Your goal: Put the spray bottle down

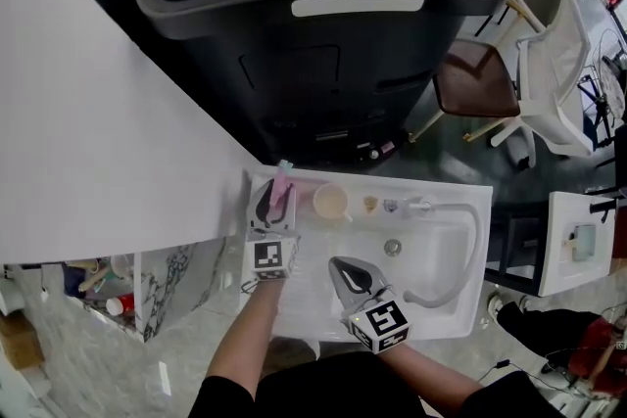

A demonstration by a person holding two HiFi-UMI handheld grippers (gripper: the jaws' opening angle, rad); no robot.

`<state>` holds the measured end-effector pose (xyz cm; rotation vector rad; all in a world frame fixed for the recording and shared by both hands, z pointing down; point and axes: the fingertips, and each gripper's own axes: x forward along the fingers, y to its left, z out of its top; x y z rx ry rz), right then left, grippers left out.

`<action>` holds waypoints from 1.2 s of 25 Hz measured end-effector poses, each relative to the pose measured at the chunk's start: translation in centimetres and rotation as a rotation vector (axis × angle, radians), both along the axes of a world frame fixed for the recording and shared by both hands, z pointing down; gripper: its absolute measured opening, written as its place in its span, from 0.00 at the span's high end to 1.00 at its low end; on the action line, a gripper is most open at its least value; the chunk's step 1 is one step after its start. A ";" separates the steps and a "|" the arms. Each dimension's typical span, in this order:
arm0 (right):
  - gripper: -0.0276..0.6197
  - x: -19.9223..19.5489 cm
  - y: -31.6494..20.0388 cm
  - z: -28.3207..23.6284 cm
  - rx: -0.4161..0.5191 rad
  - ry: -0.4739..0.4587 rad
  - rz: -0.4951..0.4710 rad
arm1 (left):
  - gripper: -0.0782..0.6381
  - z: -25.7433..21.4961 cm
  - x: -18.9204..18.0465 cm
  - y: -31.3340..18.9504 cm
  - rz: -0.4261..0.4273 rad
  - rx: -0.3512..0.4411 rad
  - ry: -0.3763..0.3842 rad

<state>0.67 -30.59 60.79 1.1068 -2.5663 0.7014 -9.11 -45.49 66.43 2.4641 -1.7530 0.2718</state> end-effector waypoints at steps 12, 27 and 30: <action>0.96 0.3 0.1 0.4 -0.008 0.007 0.009 | 0.52 1.9 0.1 0.8 0.020 -0.100 -0.017; 0.96 -0.4 3.3 -1.5 0.070 0.013 0.011 | 0.44 0.7 -2.3 8.0 -0.004 -0.148 0.052; 0.96 -0.3 4.7 -2.2 0.088 0.019 0.029 | 0.44 -0.5 -2.6 11.8 -0.037 -0.172 0.092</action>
